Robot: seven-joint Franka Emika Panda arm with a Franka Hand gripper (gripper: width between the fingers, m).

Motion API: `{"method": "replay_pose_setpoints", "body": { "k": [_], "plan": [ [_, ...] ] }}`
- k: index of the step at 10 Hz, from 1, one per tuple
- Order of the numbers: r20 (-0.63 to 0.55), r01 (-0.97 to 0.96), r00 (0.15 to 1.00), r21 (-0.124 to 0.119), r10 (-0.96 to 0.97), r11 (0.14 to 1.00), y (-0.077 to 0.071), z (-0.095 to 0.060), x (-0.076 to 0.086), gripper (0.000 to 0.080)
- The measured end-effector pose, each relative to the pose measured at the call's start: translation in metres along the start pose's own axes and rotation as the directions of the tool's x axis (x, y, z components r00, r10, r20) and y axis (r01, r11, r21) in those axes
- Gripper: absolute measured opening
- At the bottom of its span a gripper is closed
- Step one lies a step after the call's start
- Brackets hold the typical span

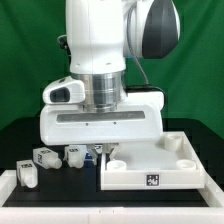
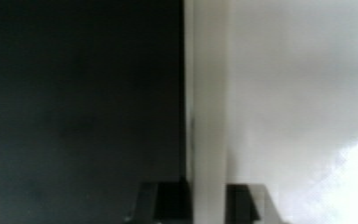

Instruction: Assemble one leg

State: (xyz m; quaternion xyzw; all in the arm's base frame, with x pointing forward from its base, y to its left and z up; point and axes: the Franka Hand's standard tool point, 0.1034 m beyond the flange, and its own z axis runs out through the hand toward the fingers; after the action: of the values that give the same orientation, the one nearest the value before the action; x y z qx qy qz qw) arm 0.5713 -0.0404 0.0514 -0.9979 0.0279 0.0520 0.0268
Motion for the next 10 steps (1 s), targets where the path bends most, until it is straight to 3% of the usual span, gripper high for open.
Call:
{"method": "replay_pose_setpoints", "body": {
  "k": [2, 5, 10],
  "plan": [
    [-0.006, 0.012, 1.000, -0.006, -0.012, 1.000, -0.006, 0.013, 0.016, 0.0054],
    [-0.042, 0.019, 0.999, -0.017, -0.020, 1.000, -0.017, 0.037, 0.025, 0.0054],
    [-0.118, 0.000, 0.993, -0.040, -0.005, 0.999, -0.018, 0.039, 0.032, 0.0054]
  ]
}}
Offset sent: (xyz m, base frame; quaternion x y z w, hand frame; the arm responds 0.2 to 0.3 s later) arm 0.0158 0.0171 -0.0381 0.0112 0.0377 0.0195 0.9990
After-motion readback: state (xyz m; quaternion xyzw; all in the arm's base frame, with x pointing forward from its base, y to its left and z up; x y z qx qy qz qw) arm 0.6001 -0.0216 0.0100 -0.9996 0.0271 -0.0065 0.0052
